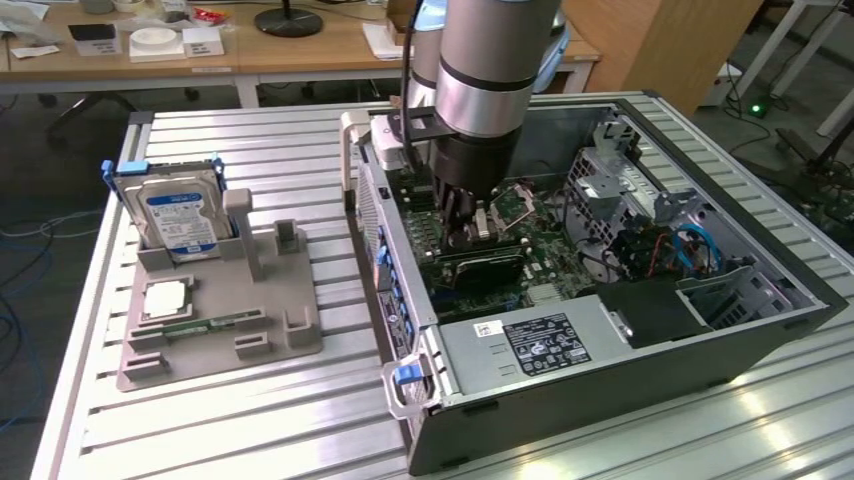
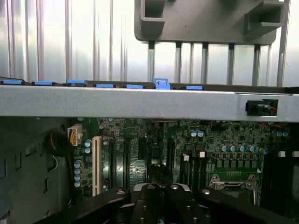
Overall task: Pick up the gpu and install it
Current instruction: 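Press down on the gpu until it lock into place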
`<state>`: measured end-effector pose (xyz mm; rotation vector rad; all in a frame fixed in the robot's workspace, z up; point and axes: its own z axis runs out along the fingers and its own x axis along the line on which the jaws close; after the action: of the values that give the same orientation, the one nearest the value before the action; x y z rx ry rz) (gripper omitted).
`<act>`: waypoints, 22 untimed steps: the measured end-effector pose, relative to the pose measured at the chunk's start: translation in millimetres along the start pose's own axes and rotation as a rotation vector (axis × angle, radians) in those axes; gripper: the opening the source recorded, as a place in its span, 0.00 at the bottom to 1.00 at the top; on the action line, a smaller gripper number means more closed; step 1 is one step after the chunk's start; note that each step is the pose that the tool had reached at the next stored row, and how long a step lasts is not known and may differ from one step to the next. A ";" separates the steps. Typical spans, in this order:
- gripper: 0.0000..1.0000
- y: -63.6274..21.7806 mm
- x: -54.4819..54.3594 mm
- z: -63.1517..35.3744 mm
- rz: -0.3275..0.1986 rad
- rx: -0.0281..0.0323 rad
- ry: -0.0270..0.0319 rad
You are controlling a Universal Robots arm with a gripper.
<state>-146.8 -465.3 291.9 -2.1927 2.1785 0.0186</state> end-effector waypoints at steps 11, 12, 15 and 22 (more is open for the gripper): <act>0.11 14.2 -0.1 -0.2 0.000 -0.0036 0.0014; 0.11 15.8 -0.1 -0.2 0.000 -0.0036 0.0017; 0.11 19.3 -0.2 -0.4 0.000 -0.0037 0.0049; 0.11 21.8 -5.0 -2.2 0.000 -0.0038 0.0094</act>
<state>-168.7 -460.5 293.7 -2.1997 2.1847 0.0124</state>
